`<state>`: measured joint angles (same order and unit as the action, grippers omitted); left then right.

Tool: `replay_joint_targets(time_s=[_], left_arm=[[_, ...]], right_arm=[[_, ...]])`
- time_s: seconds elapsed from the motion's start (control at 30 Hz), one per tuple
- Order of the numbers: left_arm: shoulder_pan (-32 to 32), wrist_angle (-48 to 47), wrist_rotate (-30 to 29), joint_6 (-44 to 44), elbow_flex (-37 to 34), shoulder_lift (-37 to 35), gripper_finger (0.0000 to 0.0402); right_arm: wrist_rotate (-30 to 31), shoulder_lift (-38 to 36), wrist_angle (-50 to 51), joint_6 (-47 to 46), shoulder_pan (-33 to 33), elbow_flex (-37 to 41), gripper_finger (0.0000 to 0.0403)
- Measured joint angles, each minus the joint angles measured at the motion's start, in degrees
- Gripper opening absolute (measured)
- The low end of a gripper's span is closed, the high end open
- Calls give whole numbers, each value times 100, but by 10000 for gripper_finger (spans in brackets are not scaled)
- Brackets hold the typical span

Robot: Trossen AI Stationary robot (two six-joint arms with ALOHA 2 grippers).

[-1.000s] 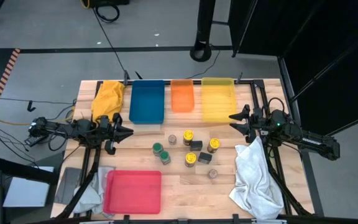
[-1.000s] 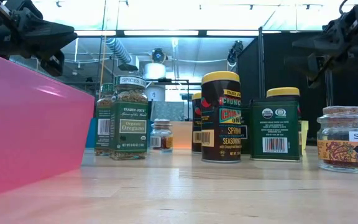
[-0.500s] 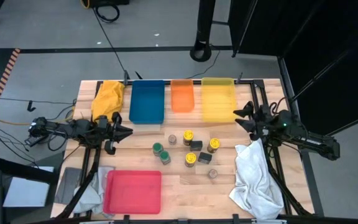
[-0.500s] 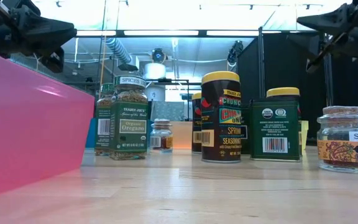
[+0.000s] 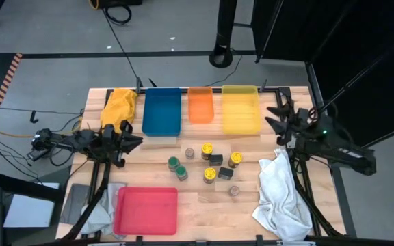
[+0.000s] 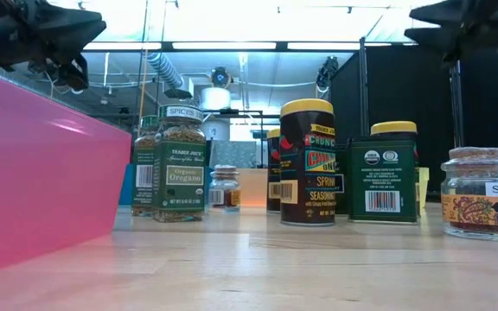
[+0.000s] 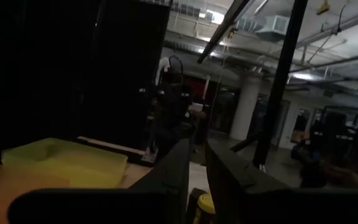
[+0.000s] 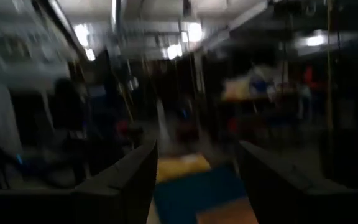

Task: Sort spices by type
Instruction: Put the middle yellow seasoning bottle into the yellow bin

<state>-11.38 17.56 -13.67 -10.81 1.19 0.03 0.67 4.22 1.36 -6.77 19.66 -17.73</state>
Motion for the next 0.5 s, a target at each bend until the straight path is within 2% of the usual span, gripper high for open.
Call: replay_joint_targets(time_s=[0.17,0.27,0.37,0.5], left_arm=[[2,90,-250,282,0,0,56],[2,75,-594,649,0,2,61],[4,79,-815,900,0,0,75],[4,65,-1064,1057,0,2,106]], right_arm=[[312,1131,2783,-51,0,-1670,227],[435,2003,3961,-252,0,-2222,230],[432,2799,4146,-279,0,-2421,230],[344,3746,3684,-229,0,-2510,226]])
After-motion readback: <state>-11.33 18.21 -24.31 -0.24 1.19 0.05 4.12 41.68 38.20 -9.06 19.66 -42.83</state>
